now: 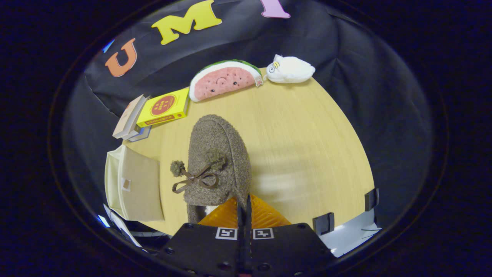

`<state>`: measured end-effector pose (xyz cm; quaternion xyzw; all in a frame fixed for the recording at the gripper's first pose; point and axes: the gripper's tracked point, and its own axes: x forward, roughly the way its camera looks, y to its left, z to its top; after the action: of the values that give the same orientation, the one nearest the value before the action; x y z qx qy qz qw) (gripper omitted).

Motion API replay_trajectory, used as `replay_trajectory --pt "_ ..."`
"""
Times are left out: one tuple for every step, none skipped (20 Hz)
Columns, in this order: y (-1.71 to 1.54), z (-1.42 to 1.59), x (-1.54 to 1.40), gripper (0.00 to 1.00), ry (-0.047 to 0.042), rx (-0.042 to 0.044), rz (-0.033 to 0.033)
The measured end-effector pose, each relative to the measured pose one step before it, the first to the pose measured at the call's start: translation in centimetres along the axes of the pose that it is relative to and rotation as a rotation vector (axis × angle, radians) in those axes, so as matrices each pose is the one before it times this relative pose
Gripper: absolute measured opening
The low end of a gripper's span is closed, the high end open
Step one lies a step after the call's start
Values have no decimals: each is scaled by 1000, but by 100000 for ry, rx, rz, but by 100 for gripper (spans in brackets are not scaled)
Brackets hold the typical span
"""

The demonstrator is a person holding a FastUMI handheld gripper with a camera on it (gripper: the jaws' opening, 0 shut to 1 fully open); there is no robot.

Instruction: Open the storage box then place both shoes into the box .Put the left shoe in first, then the right shoe, with the right side of both shoes facing outward in a uniform manner.

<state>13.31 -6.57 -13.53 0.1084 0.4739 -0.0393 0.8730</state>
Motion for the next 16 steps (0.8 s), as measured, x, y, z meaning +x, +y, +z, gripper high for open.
replay_trajectory --pt "1247 -73 -853 0 -1060 -1124 560" --pt "1275 -35 -776 0 -765 -865 904" --pt "1450 -108 -702 0 -506 -1047 1095" --pt "1469 -177 -643 0 -14 -865 1096" --pt "1530 -134 -506 0 -305 -886 925" --pt "1666 303 -1362 0 -566 -1041 731" --pt "1573 -6 -611 0 -632 -993 842" --pt "1695 58 -456 0 -887 -1299 1177" --pt "1887 105 -326 0 -1128 -1033 1412" --pt "1948 83 -271 0 -1321 -933 1633" --pt "2393 140 17 0 -846 -1360 1762" --pt "2099 -50 -141 0 -422 -1836 1270" --pt "1737 -189 70 0 62 -2223 781" --pt "1796 -228 211 0 399 -1998 536" --pt "1570 -852 850 0 688 -1838 1279" --pt "2185 -243 453 0 417 -1408 2399"
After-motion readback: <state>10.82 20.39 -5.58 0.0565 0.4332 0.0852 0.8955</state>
